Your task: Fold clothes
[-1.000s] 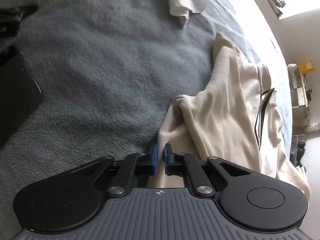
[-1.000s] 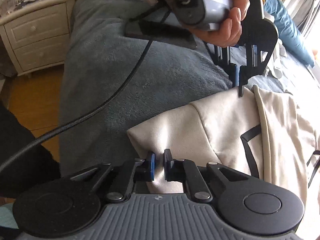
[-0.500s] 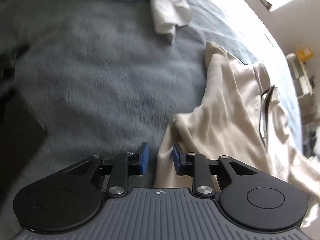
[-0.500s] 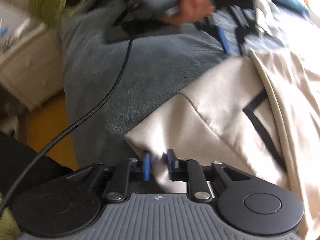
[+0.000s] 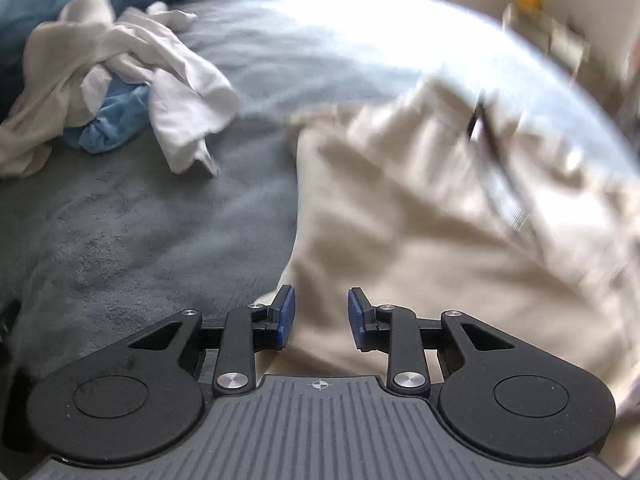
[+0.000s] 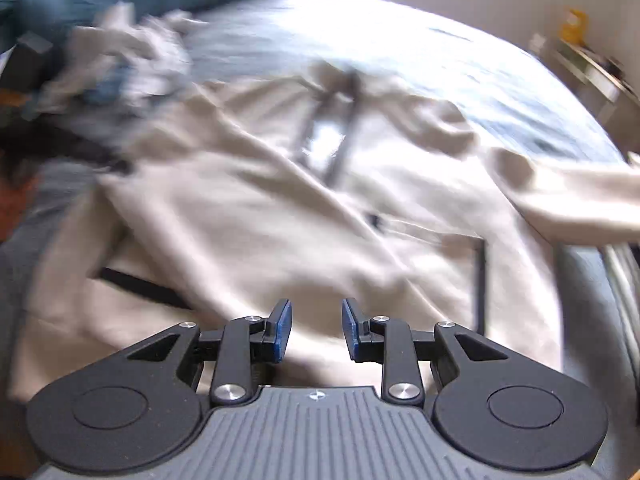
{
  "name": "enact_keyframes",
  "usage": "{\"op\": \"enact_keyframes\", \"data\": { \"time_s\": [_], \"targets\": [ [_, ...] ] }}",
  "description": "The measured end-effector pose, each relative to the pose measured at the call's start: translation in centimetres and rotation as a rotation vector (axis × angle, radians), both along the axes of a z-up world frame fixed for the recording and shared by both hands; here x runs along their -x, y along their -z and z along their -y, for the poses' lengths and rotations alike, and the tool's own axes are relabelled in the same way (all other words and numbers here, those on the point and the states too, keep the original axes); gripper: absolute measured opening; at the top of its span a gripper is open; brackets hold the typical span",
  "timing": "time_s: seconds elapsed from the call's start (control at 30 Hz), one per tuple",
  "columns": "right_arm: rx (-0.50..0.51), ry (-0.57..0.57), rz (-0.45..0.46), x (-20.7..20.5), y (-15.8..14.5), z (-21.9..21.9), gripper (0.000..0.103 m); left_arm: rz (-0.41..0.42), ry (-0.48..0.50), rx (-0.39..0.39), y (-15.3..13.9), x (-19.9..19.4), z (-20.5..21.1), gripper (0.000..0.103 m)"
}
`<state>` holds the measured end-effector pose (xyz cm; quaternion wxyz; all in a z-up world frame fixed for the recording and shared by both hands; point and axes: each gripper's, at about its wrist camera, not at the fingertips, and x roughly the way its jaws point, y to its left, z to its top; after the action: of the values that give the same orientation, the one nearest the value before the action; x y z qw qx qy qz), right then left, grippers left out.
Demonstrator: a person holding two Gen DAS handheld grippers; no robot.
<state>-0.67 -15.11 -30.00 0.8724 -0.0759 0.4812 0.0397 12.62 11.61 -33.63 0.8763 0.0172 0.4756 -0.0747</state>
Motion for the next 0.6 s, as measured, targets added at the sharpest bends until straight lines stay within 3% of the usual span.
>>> {"op": "enact_keyframes", "data": {
  "time_s": [0.13,0.23,0.33,0.43,0.53,0.6],
  "targets": [
    [0.005,0.062,-0.068,1.1,3.4,2.5,0.030,0.051,0.093,-0.098,1.9,1.3,0.6,0.029],
    [-0.027,0.103,-0.036,1.2,1.3,3.4,0.029,0.066,0.143,-0.148,1.2,1.3,1.3,0.029],
    [-0.094,0.143,0.038,0.5,-1.0,3.8,0.029,0.111,0.150,-0.135,-0.4,0.7,1.6,0.029],
    [-0.118,0.111,0.094,-1.4,-1.5,3.5,0.029,0.147,0.152,-0.107,-1.5,-0.2,3.0,0.030],
    [-0.100,0.065,0.090,-3.5,0.4,3.1,0.029,0.148,0.142,-0.104,-0.8,-2.0,5.0,0.032],
    [-0.091,0.078,0.016,-4.5,3.2,3.8,0.029,0.134,0.095,-0.138,0.7,-4.0,5.7,0.032]
  ]
}}
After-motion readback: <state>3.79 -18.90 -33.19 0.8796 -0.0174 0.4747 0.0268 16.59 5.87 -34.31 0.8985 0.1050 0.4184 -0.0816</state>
